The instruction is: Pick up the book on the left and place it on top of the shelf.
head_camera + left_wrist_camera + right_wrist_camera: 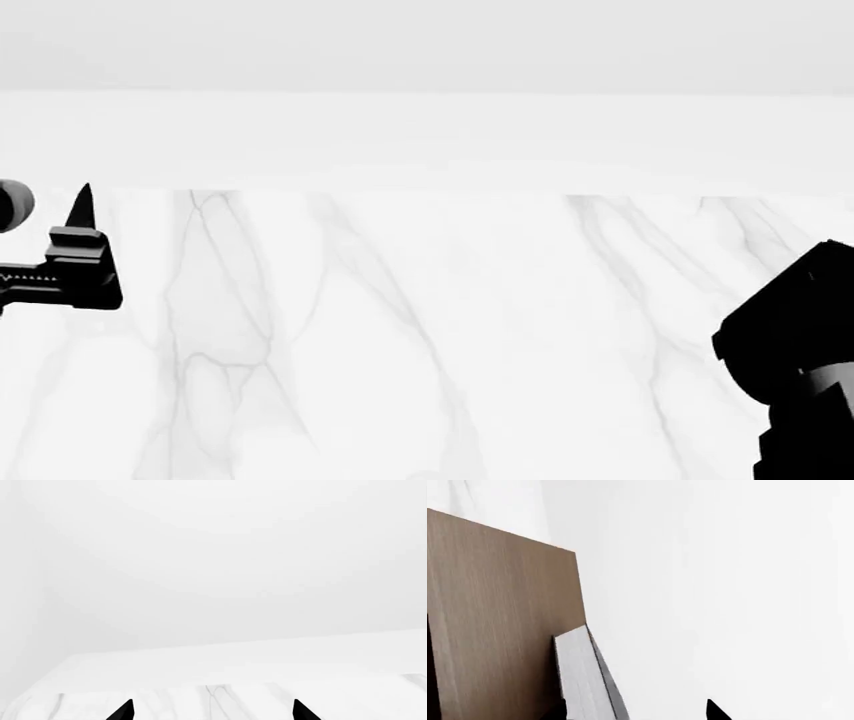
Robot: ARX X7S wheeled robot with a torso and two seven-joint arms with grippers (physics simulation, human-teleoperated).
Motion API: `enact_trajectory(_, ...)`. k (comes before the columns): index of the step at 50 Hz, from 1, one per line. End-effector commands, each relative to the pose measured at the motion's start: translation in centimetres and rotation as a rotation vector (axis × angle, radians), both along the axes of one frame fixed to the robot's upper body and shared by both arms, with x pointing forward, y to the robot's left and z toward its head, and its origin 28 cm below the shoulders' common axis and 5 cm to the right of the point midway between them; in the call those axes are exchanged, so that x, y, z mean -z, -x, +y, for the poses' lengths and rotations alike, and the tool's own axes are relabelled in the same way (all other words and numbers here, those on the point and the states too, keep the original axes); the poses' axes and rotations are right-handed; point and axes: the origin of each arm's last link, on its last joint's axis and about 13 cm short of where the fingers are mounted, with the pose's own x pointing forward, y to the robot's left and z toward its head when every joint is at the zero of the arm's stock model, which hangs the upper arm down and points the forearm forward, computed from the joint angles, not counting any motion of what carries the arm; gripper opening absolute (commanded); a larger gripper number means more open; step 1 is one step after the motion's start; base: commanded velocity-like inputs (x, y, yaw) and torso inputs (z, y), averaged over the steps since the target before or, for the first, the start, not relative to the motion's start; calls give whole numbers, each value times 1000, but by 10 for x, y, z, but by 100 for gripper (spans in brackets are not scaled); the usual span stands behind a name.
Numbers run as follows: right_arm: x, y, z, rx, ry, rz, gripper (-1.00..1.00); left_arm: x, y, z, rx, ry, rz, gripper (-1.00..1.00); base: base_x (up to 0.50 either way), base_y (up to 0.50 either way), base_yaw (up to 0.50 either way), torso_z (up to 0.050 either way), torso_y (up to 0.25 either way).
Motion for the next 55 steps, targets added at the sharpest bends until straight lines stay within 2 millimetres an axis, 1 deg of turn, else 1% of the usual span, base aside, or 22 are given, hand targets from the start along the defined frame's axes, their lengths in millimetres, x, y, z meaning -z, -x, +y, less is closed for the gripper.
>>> enact_trajectory(1, -22, -31, 34, -309, -84, -97, 100, 1, 0, 0, -1, 3, 3, 100, 0, 0, 0, 0, 0)
enact_trajectory(5, -34, -41, 48, -428, -130, -147, 100, 2, -1, 0, 0, 3, 3, 100, 0, 0, 0, 0, 0)
enact_trajectory(8, -42, -46, 55, -478, -110, -175, 100, 3, -1, 0, 1, 5, 4, 100, 0, 0, 0, 0, 0)
enact_trajectory(22, -50, -47, 55, -484, -75, -208, 100, 3, -1, 0, 1, 5, 4, 100, 0, 0, 0, 0, 0)
enact_trajectory(28, -57, -57, 65, -603, -67, -303, 100, 4, -1, 0, 1, 6, 5, 100, 0, 0, 0, 0, 0)
enact_trajectory(31, -60, -64, 75, -706, -171, -414, 100, 4, -1, 0, 2, 7, 4, 100, 0, 0, 0, 0, 0)
enact_trajectory(35, -50, -72, 88, -861, -411, -513, 100, 5, -1, 0, 3, 6, 7, 100, 0, 0, 0, 0, 0)
enact_trajectory(36, -45, -73, 92, -911, -569, -562, 100, 5, -1, -1, 6, 4, 8, 100, 0, 0, 0, 0, 0)
enact_trajectory(37, -42, -74, 94, -958, -633, -583, 100, 5, -1, -1, 9, 5, 6, 100, 0, 0, 0, 0, 0)
enact_trajectory(38, -37, -71, 97, -996, -697, -597, 100, 5, -1, -1, 10, 5, 5, 100, 0, 0, 0, 0, 0)
enact_trajectory(39, -23, -64, 95, -1001, -809, -603, 100, 5, -2, -1, 10, 6, 5, 100, 0, 0, 0, 0, 0)
enact_trajectory(41, -22, -52, 105, -1101, -924, -646, 100, 5, -2, -1, 9, 5, 6, 100, 0, 0, 0, 0, 0)
enact_trajectory(42, -19, -46, 107, -1121, -995, -675, 100, 4, -2, -1, 11, 7, 6, 100, 0, 0, 0, 0, 0)
enact_trajectory(45, -13, -33, 109, -1143, -1097, -720, 100, 4, -2, -1, 12, 7, 4, 100, 0, 0, 0, 0, 0)
enact_trajectory(46, -8, -29, 110, -1134, -1073, -721, 100, 4, -2, -1, 11, 7, 2, 100, 0, 0, 0, 0, 0)
enact_trajectory(47, -5, -26, 110, -1136, -1093, -738, 100, 3, -2, -1, 12, 8, 1, 100, 0, 0, 0, 0, 0)
enact_trajectory(51, 1, -16, 110, -1137, -1145, -764, 100, 3, -1, -1, 11, 9, -1, 100, 0, 0, 0, 0, 0)
enact_trajectory(53, 4, -8, 110, -1157, -1179, -769, 100, 2, -1, -1, 10, 10, -3, 100, 0, 0, 0, 0, 0)
enact_trajectory(55, 7, -4, 110, -1163, -1164, -777, 100, 2, -1, -1, 11, 10, -5, 100, 0, 0, 0, 0, 0)
